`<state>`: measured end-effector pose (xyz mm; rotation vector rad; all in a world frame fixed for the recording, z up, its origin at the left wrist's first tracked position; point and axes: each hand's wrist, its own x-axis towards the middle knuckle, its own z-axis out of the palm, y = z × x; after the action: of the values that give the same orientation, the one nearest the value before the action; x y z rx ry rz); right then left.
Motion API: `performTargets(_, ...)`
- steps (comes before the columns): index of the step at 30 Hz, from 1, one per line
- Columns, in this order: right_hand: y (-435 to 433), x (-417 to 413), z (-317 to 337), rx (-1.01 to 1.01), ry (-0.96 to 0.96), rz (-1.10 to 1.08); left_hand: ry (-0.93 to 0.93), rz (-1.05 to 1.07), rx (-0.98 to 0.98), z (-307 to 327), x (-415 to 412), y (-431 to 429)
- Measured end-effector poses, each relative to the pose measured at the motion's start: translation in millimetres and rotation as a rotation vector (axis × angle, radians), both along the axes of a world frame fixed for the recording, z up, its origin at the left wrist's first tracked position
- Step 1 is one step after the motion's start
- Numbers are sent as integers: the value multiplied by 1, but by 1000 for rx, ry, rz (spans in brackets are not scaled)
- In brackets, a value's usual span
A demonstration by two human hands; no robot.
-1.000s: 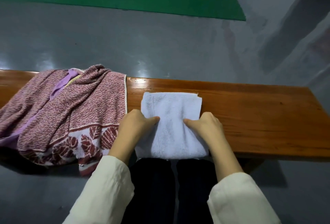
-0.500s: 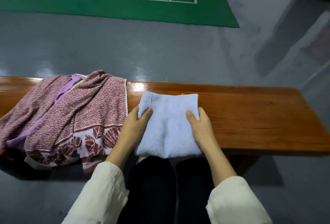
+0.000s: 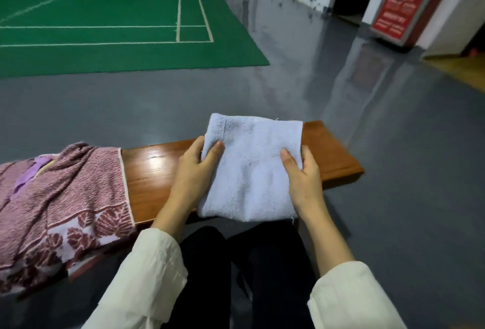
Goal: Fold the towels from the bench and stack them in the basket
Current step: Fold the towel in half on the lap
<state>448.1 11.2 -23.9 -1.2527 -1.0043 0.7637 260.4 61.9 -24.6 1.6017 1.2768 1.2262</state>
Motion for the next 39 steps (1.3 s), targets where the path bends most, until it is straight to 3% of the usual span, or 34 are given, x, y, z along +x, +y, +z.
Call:
performTargets(11,-179,167,19,-6,-20,-588,80,-563,124,32,217,-88)
performTargets(20,-329,227,-13,-45,142,-1014,135,-990,31,4,351,-200)
performTargets(24,-374,247,-34,-97,143,-1160,185,-1107,10,-12,389,-239)
performTargets(29,-418,269,-63,-307,56,-1286,258,-1185,-30,-38,425,-278)
performTargets(39,-470,304,-128,-436,220,-1325,500,-1274,-74,-99,485,-327)
